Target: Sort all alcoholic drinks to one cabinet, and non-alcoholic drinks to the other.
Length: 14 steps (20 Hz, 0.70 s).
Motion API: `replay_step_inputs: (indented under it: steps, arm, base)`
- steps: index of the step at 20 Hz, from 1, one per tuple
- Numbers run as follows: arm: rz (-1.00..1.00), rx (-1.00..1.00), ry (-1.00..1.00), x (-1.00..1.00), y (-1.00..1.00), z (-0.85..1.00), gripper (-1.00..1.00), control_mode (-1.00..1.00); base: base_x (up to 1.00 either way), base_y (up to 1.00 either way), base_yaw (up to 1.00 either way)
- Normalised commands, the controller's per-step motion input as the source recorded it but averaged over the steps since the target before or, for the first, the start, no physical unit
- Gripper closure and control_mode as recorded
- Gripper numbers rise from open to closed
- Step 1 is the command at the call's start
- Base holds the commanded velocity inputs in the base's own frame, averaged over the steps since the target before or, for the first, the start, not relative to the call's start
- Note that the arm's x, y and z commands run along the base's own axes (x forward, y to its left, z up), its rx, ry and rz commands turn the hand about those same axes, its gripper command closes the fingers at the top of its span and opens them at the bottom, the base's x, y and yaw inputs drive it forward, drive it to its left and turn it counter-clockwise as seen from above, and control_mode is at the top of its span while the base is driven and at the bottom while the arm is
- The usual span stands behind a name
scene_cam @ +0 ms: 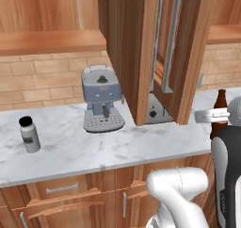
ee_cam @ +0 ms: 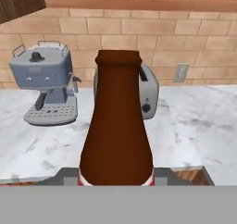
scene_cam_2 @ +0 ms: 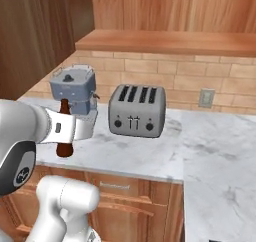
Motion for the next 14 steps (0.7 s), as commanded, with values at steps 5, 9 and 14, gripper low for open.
replay_step_inputs:
  steps: [5, 9, 14]
  arm:
    - [0.0, 0.0, 0.0, 0.0, 0.0, 0.0, 1.0, 1.0]
    - [0.0, 0.0, 0.0, 0.0, 0.0, 0.0, 1.0, 1.0]
    - [0.0, 0.0, 0.0, 0.0, 0.0, 0.0, 1.0, 1.0]
  base:
    - [0.71, -0.45, 0.0]
    - [0.74, -0.28, 0.0]
    - [0.78, -0.04, 0.0]
